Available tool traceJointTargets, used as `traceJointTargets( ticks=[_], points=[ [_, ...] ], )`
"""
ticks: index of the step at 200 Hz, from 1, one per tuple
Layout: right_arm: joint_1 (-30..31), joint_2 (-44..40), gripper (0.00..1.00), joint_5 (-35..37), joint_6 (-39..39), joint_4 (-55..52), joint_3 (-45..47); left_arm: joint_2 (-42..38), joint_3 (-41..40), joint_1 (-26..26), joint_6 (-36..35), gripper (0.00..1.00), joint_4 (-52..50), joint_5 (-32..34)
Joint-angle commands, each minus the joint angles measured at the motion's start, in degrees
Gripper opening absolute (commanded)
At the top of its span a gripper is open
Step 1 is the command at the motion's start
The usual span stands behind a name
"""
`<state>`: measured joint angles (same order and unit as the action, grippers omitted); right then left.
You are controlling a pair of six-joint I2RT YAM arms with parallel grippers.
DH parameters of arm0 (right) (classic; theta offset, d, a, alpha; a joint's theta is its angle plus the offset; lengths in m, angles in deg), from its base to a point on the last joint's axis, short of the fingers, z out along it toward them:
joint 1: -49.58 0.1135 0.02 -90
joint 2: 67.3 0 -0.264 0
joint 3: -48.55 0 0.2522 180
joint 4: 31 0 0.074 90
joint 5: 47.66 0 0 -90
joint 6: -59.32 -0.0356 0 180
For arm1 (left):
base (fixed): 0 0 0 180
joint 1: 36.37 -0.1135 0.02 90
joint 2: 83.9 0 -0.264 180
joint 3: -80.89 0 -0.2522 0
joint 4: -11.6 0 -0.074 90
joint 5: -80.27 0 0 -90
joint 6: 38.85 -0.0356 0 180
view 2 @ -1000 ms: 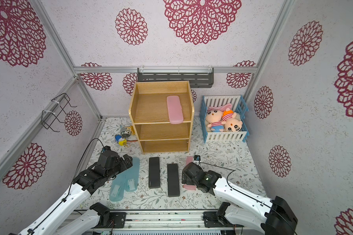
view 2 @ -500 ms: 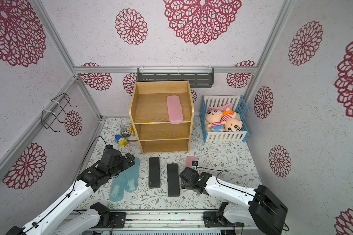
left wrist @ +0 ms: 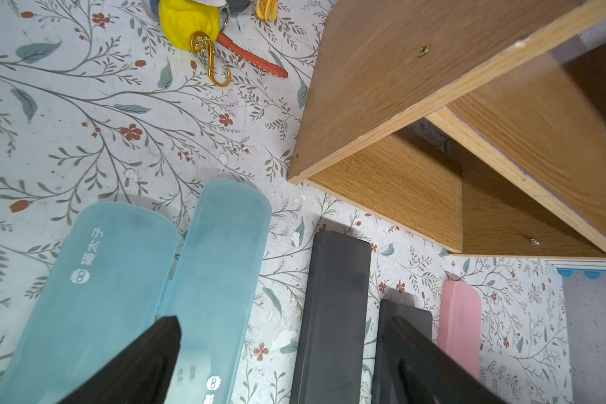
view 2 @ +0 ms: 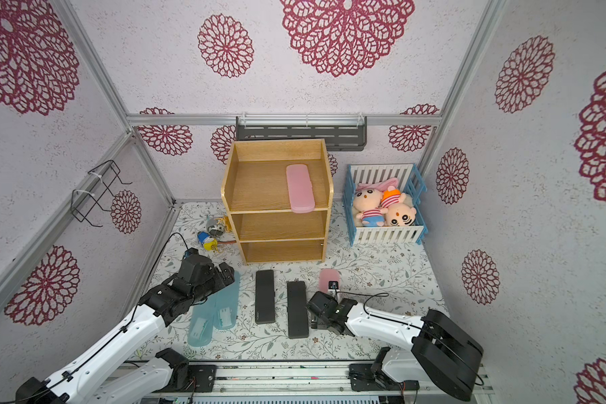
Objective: Place the pencil cases on the shelf according to color
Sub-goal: Pick up the pencil case from the center of the board.
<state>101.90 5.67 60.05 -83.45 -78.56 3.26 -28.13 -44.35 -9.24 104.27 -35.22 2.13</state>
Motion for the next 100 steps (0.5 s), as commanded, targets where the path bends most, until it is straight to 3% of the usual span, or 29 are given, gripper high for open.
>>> traceJointTargets(
  ticks=[1,44,100],
  points=[
    [0.2,-3.6,0.99,1.0,-1.9,-2.1,0.0,0.7,1.5,0.6,-0.8,0.97,0.3,2.7],
    [-0.6,-8.4,0.99,-1.2,1.3,-0.2,0.4,0.4,1.4,0.6,-1.4,0.97,1.6,2.0],
    [-8.3,-8.8,0.99,-7.8,8.8,3.7,1.2,-0.8,-0.3,0.7,-0.4,0.97,2.2,2.1]
  ],
)
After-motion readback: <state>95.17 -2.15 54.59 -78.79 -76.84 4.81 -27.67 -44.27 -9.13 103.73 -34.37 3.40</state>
